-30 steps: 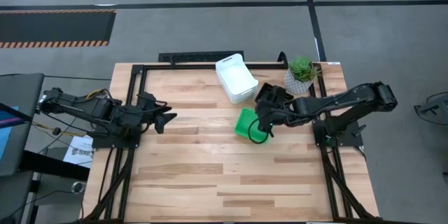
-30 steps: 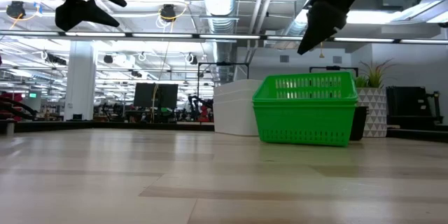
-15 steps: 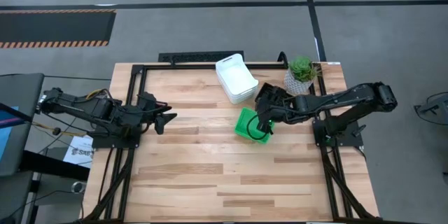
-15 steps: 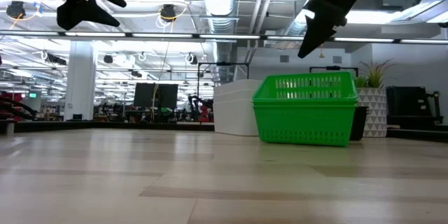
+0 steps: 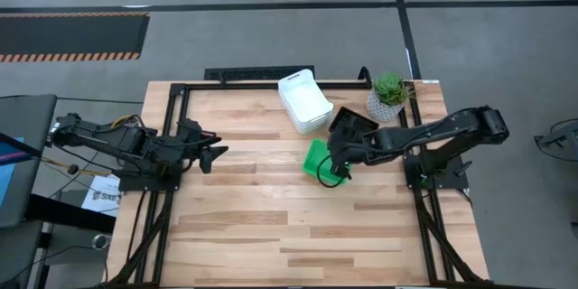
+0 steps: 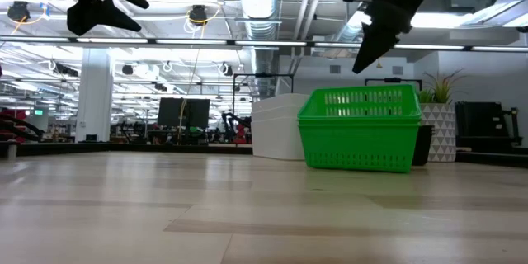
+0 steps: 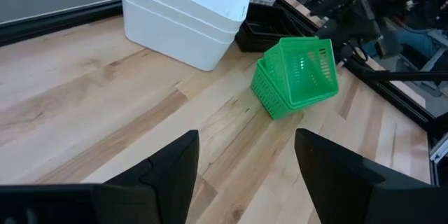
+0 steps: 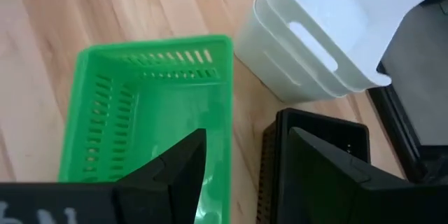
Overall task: Stack baskets by color
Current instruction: Stack the left green bin on the stacked green bin
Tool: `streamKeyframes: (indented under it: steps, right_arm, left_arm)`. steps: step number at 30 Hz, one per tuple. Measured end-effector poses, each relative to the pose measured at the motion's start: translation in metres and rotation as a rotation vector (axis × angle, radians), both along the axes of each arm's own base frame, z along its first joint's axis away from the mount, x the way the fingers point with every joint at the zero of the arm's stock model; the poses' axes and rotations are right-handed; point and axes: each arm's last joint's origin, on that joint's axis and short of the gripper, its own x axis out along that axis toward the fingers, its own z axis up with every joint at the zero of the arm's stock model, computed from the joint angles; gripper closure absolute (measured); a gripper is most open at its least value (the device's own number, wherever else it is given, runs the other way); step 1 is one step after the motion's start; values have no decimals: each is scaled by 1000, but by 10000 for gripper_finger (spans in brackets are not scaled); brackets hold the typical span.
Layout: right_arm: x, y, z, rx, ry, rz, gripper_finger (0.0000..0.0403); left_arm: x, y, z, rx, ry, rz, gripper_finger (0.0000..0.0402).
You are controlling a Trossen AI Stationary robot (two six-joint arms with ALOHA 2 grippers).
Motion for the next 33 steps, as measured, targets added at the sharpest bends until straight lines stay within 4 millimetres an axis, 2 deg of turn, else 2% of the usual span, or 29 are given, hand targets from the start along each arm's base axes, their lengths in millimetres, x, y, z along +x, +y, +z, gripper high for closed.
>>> streamKeyframes:
  steps: [8,14,18,27,29,33]
  right_arm:
    - [13,2,-26,-17,111,5,179]
    - [17,-1,-32,-28,132,0,184]
    - [16,-4,-32,-26,140,-12,223]
    - [14,-13,-33,35,166,-28,379]
    - [14,-15,-33,45,175,-14,389]
    - [14,-16,-33,48,175,-18,375]
  left_arm:
    - [0,0,0,-1,-1,0,178]
    - [0,0,0,-2,0,1,178]
    - [0,0,0,0,2,0,178]
    - [0,0,0,9,6,-2,178]
    - [0,0,0,9,6,-2,178]
    - [0,0,0,9,6,-2,178]
